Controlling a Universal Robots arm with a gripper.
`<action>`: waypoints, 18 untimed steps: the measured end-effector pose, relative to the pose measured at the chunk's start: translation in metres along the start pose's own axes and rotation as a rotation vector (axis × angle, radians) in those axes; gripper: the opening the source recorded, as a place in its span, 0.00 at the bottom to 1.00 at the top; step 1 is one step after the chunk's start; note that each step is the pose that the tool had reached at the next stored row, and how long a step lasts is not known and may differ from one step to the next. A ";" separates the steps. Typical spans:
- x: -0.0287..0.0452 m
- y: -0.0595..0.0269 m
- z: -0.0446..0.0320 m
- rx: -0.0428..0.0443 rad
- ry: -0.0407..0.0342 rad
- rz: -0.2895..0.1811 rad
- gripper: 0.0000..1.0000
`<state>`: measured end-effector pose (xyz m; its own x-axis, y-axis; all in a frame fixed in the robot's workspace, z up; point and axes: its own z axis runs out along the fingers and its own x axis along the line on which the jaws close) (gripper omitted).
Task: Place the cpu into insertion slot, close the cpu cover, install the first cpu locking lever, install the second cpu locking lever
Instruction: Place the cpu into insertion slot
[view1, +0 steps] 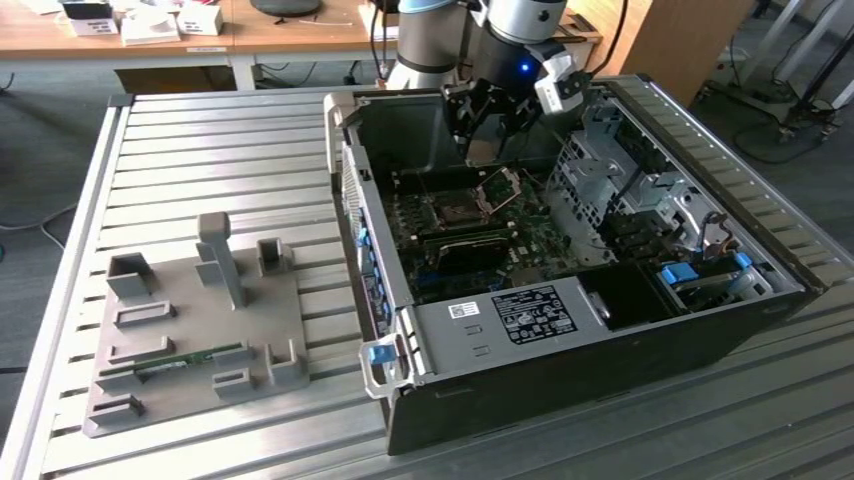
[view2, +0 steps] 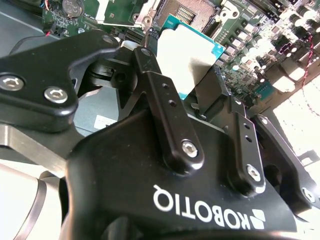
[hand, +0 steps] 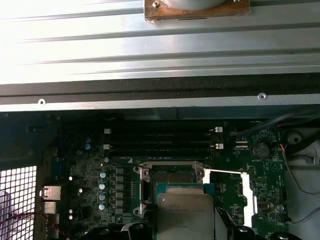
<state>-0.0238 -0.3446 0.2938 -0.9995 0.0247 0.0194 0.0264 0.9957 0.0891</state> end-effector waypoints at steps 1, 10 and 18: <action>0.0000 0.0000 0.0001 -0.0002 -0.0001 0.000 0.54; 0.0003 -0.0001 0.0010 -0.0001 -0.0001 0.000 0.54; 0.0003 -0.0002 0.0028 -0.0003 -0.0001 0.000 0.54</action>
<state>-0.0241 -0.3446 0.2910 -0.9995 0.0248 0.0192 0.0264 0.9956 0.0894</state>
